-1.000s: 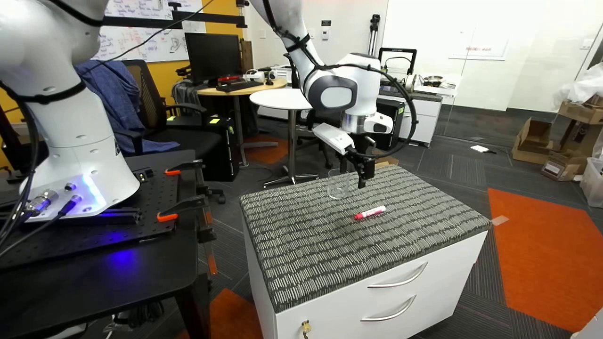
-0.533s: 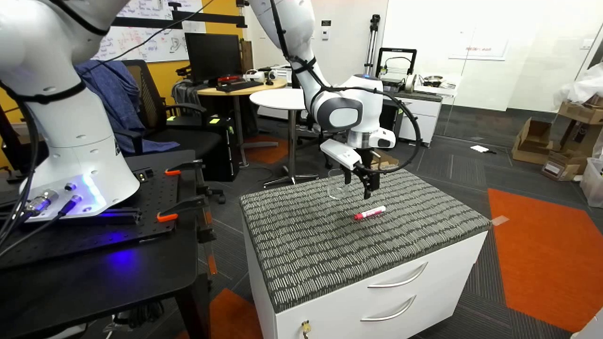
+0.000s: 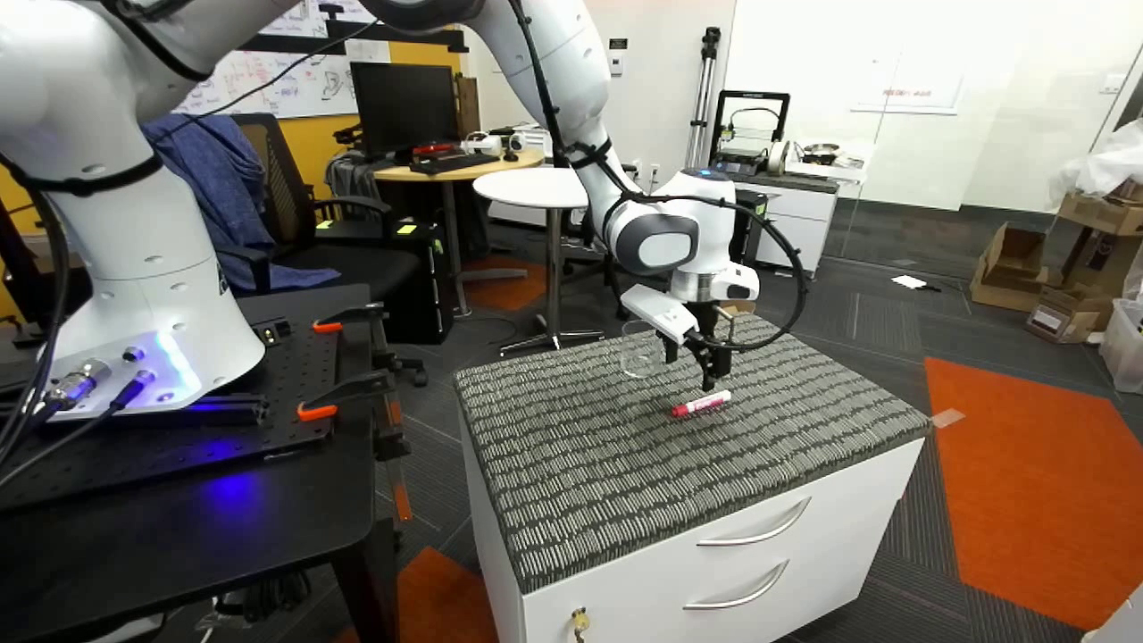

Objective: Put the red marker inside the glass

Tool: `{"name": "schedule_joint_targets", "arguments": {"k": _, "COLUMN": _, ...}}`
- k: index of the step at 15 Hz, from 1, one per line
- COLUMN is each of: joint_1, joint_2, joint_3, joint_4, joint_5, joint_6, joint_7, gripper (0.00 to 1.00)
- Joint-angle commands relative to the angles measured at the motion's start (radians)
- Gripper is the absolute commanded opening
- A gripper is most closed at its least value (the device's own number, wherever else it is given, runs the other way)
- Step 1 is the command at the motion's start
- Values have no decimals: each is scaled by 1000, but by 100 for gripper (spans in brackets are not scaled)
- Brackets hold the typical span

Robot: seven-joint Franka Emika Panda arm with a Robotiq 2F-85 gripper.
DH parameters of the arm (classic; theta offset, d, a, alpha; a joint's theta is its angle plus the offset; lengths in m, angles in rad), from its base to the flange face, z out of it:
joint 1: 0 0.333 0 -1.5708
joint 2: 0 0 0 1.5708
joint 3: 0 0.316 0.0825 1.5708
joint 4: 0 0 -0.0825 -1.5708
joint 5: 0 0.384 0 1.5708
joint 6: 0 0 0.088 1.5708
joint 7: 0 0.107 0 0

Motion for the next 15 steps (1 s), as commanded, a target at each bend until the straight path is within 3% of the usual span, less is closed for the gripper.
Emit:
{"name": "schedule_joint_targets", "arguments": {"k": 1, "joint_1": -3, "joint_2": 75, "joint_3": 5, "joint_4": 119, "joint_5": -21, "joint_6": -40, "joint_7": 7, "gripper": 100}}
{"name": "schedule_joint_targets", "arguments": {"k": 15, "joint_1": -5, "joint_2": 231, "joint_3": 3, "joint_4": 367, "joint_5": -14, "joint_6": -186, "joint_7": 5, "gripper": 99}}
